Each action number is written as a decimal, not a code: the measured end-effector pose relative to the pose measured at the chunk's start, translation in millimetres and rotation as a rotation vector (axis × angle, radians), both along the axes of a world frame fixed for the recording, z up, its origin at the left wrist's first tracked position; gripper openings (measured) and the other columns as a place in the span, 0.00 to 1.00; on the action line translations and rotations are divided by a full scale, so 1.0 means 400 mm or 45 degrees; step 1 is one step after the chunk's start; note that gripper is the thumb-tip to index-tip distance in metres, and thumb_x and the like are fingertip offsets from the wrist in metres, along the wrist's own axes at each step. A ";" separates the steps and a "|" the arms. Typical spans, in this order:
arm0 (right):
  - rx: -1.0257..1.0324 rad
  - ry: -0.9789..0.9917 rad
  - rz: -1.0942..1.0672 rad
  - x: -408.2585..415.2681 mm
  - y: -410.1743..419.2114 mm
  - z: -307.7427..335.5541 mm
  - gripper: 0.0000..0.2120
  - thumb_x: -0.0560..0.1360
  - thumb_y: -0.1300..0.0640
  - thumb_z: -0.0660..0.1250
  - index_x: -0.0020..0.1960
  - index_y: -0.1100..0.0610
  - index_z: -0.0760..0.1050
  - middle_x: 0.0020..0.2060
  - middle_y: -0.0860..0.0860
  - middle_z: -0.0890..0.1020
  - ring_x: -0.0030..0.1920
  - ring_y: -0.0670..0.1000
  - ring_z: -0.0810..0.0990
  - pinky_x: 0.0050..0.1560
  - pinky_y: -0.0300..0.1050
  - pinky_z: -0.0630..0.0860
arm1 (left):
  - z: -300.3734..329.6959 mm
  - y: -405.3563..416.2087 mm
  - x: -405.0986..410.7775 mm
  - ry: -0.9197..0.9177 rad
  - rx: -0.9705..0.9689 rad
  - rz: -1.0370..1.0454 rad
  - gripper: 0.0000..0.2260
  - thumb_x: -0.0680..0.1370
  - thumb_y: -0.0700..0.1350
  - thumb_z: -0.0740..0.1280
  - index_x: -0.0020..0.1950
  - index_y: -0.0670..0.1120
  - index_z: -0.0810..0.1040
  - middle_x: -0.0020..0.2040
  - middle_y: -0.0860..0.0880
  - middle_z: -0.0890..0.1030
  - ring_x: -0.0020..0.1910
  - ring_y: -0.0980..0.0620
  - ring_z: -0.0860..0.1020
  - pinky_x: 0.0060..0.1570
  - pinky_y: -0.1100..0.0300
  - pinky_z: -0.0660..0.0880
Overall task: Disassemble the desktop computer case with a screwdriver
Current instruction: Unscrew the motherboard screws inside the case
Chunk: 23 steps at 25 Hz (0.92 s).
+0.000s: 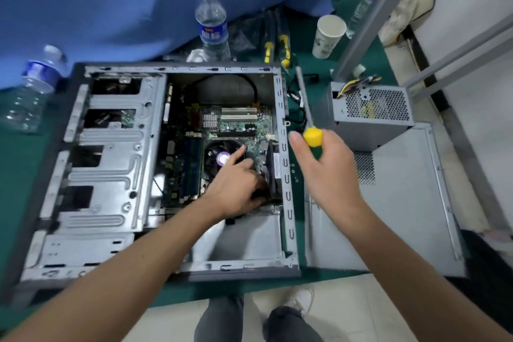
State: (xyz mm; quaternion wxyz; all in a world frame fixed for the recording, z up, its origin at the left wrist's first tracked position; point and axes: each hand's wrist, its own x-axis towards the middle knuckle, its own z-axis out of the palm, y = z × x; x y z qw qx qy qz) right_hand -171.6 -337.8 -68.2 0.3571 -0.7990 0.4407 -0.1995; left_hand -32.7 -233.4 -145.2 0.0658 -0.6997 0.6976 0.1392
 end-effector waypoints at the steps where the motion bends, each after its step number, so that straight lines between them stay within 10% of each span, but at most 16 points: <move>1: -0.124 0.087 0.025 0.051 0.010 0.015 0.16 0.78 0.39 0.60 0.41 0.51 0.69 0.39 0.47 0.72 0.38 0.45 0.71 0.36 0.42 0.66 | 0.010 -0.004 0.002 -0.035 0.092 -0.016 0.11 0.78 0.54 0.65 0.46 0.49 0.82 0.43 0.53 0.80 0.57 0.52 0.71 0.76 0.46 0.39; 5: -0.582 0.519 0.088 0.171 0.066 0.021 0.12 0.80 0.50 0.64 0.55 0.59 0.72 0.52 0.53 0.74 0.52 0.54 0.72 0.48 0.47 0.73 | 0.051 0.018 0.028 0.108 0.081 -0.060 0.15 0.80 0.46 0.63 0.65 0.45 0.79 0.64 0.45 0.78 0.70 0.46 0.66 0.76 0.51 0.49; 9: -0.854 0.669 0.143 0.158 0.089 0.003 0.10 0.69 0.58 0.75 0.46 0.57 0.75 0.41 0.53 0.78 0.41 0.54 0.76 0.32 0.45 0.71 | 0.108 0.113 0.083 0.340 -0.010 -0.069 0.12 0.80 0.49 0.63 0.60 0.50 0.82 0.56 0.51 0.81 0.66 0.50 0.67 0.68 0.62 0.59; 15: -0.108 0.535 -0.136 0.169 0.033 0.062 0.13 0.81 0.46 0.59 0.47 0.56 0.69 0.43 0.49 0.72 0.47 0.52 0.74 0.41 0.45 0.68 | 0.246 0.198 0.196 1.025 -0.206 0.782 0.05 0.79 0.43 0.68 0.52 0.45 0.83 0.43 0.52 0.81 0.44 0.53 0.79 0.44 0.65 0.72; 23: 0.785 -0.205 -0.200 0.141 0.144 0.220 0.06 0.75 0.49 0.72 0.46 0.51 0.82 0.27 0.43 0.76 0.28 0.45 0.71 0.31 0.36 0.70 | 0.392 0.160 0.214 2.449 -0.566 1.620 0.08 0.82 0.35 0.60 0.55 0.39 0.79 0.38 0.49 0.81 0.38 0.54 0.80 0.40 0.58 0.82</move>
